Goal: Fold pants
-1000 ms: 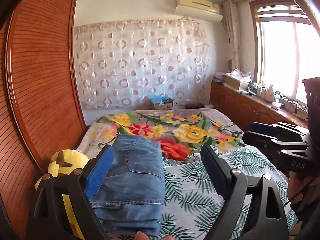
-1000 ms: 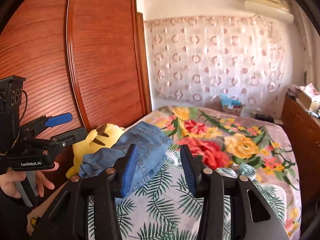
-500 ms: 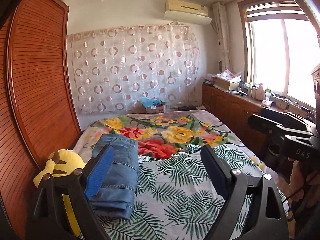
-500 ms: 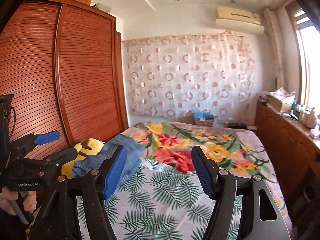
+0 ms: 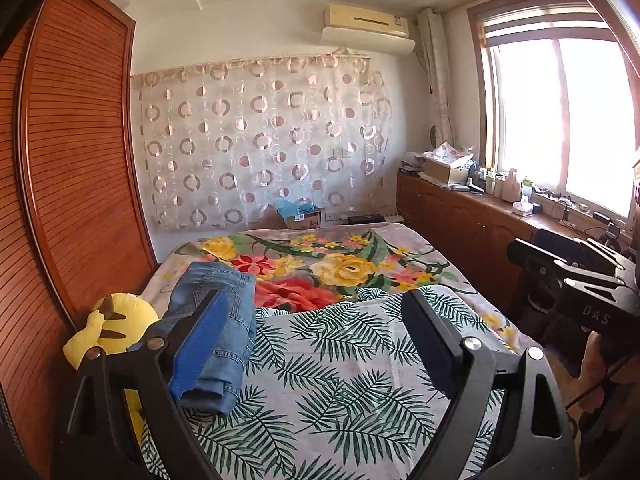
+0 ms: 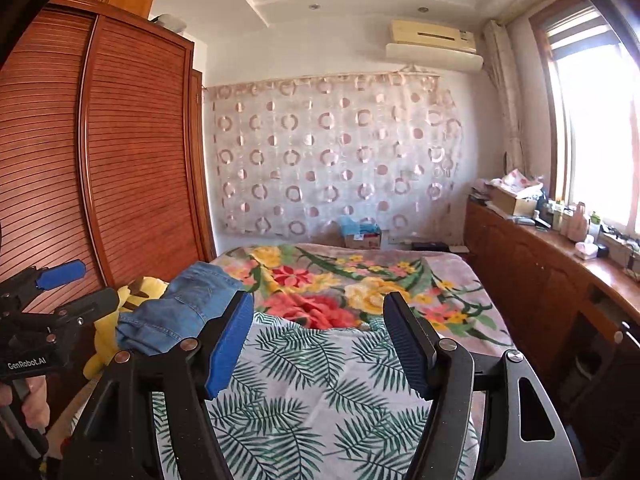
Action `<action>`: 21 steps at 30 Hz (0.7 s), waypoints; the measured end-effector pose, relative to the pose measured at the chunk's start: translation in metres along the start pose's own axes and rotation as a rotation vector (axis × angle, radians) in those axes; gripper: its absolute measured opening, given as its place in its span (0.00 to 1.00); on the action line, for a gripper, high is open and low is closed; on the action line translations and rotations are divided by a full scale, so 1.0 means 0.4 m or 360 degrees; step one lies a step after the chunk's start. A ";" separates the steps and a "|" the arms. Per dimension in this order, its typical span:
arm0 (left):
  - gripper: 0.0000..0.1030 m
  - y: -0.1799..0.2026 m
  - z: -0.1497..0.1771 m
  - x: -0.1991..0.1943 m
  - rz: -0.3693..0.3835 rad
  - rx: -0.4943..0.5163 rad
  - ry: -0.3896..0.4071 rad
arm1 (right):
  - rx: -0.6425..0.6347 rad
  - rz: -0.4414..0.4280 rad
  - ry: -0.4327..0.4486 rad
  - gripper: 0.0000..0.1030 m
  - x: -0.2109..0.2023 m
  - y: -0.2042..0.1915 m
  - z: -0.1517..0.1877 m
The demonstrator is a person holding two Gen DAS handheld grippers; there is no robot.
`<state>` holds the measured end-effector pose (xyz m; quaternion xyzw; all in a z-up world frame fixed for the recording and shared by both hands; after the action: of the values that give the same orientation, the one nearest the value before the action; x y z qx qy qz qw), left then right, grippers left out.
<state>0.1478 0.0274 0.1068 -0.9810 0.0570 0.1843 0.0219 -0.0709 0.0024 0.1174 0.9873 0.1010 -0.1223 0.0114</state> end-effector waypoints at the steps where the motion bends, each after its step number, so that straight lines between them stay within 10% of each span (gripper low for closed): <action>1: 0.86 0.004 0.004 -0.006 0.0002 -0.0003 0.0003 | 0.0004 0.0008 0.0003 0.67 -0.005 -0.001 0.000; 21: 0.86 0.018 0.008 -0.037 -0.0018 0.0001 0.0011 | 0.0007 0.0037 0.0004 0.67 -0.007 -0.024 -0.005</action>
<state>0.1319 0.0220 0.1091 -0.9819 0.0516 0.1806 0.0230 -0.0750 0.0112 0.1200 0.9886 0.0891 -0.1213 0.0104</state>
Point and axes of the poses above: each gripper's, at about its wrist camera, not at the fingertips, and x roughly the way its jaws point, y to its right, z to its underside, the point moved 6 cm from there along x, roughly the way its jaws point
